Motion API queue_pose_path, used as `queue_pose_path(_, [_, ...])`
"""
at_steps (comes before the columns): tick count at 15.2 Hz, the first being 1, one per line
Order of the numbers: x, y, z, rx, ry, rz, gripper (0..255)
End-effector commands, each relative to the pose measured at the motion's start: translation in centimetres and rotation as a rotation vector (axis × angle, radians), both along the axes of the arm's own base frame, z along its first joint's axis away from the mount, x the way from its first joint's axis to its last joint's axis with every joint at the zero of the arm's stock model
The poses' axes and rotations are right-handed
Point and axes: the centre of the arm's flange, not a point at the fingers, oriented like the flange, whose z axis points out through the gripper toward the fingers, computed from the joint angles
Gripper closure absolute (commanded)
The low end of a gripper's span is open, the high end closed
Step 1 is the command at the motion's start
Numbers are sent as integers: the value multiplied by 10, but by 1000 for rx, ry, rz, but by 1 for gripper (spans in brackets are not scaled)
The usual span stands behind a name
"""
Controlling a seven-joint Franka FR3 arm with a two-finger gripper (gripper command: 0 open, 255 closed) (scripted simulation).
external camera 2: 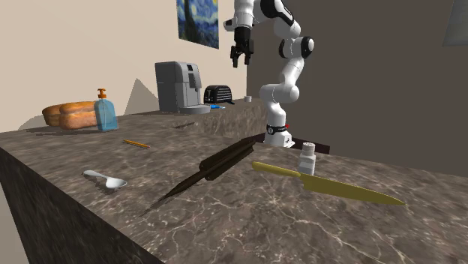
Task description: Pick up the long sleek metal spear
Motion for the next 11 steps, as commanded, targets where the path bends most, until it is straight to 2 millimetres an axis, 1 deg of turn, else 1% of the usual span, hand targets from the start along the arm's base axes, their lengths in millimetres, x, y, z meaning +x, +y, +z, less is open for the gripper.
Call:
queue_pose_path(1, [0,0,0,0,0,0,0])
queue_pose_path(11, [101,57,-70,-24,20,119,0])
